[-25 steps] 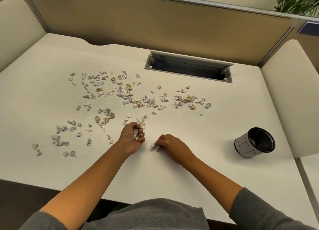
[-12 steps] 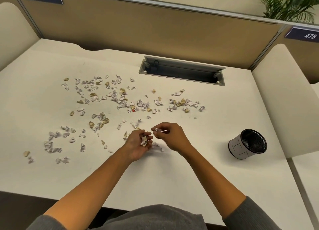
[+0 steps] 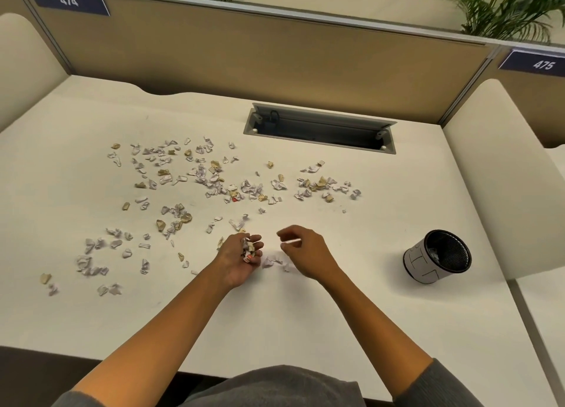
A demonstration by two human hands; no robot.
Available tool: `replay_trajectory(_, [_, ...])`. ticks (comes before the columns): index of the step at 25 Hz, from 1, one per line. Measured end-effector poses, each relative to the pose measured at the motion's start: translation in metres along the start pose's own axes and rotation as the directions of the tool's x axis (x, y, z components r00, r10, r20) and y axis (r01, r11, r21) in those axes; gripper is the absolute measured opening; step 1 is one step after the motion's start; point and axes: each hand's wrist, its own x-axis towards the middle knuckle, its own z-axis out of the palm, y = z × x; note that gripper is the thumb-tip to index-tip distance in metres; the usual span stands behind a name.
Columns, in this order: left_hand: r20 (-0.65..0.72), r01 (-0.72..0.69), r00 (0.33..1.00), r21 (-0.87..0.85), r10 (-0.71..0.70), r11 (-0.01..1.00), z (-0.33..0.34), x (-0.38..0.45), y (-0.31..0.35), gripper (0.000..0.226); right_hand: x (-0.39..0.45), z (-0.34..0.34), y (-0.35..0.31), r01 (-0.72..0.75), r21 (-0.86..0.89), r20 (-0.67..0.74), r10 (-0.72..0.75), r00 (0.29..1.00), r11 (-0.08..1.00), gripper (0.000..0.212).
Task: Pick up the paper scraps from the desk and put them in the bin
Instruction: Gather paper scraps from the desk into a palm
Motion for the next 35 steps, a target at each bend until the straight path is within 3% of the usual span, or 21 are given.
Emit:
replay_trajectory(3, [-0.012, -0.030, 0.999, -0.018, 0.030, 0.999, -0.007, -0.004, 0.010, 0.024, -0.008, 0.014, 0.033, -0.138, -0.187, 0.008, 0.142, 0.990, 0.973, 0.059])
replay_trajectory(7, [-0.026, -0.049, 0.998, -0.034, 0.049, 0.998, -0.013, -0.005, 0.016, 0.022, -0.011, 0.049, 0.037, -0.042, -0.145, -0.047, 0.036, 0.998, 0.989, 0.073])
replay_trajectory(10, [-0.017, -0.054, 0.998, -0.037, 0.053, 0.998, -0.013, -0.005, 0.016, 0.022, -0.002, 0.063, 0.025, 0.074, -0.225, -0.035, -0.084, 0.996, 0.972, 0.059])
replay_trajectory(14, [-0.020, -0.061, 0.998, -0.042, 0.060, 0.997, -0.014, -0.005, 0.015, 0.021, 0.002, 0.071, 0.023, 0.182, -0.318, -0.010, -0.195, 0.981, 0.931, 0.017])
replay_trajectory(17, [-0.023, -0.063, 0.998, -0.038, 0.062, 0.997, -0.013, -0.007, 0.013, 0.022, 0.001, 0.071, 0.025, 0.185, -0.347, -0.006, -0.199, 0.980, 0.919, 0.011])
replay_trajectory(19, [-0.028, -0.066, 0.997, -0.035, 0.066, 0.997, -0.013, -0.007, 0.013, 0.022, 0.003, 0.061, 0.025, 0.132, -0.258, -0.032, -0.146, 0.989, 0.957, 0.009])
replay_trajectory(22, [-0.040, -0.078, 0.996, -0.037, 0.077, 0.996, -0.011, -0.007, 0.014, 0.023, 0.004, 0.036, 0.031, -0.095, 0.212, -0.093, 0.117, 0.989, 0.973, 0.003])
replay_trajectory(24, [-0.049, -0.093, 0.995, -0.027, 0.092, 0.995, -0.005, -0.004, 0.013, 0.025, 0.000, 0.023, 0.031, -0.223, 0.632, 0.018, 0.274, 0.962, 0.742, 0.001])
replay_trajectory(26, [-0.054, -0.110, 0.993, -0.009, 0.110, 0.994, 0.006, -0.003, 0.007, 0.026, -0.003, 0.017, 0.027, -0.275, 0.854, 0.150, 0.296, 0.943, 0.441, 0.002])
replay_trajectory(29, [-0.031, -0.141, 0.990, -0.024, 0.141, 0.990, 0.028, 0.001, -0.009, 0.030, -0.010, 0.026, 0.013, -0.278, 0.917, 0.211, 0.246, 0.946, 0.284, 0.005])
replay_trajectory(33, [-0.043, -0.175, 0.984, -0.097, 0.171, 0.980, 0.052, 0.001, -0.021, 0.028, -0.017, 0.033, -0.003, -0.162, 0.980, 0.119, 0.316, 0.941, 0.112, 0.018])
replay_trajectory(35, [-0.032, -0.220, 0.975, -0.120, 0.218, 0.968, 0.060, -0.001, -0.026, 0.027, -0.016, 0.029, -0.006, -0.123, 0.990, 0.141, 0.356, 0.924, -0.072, 0.025])
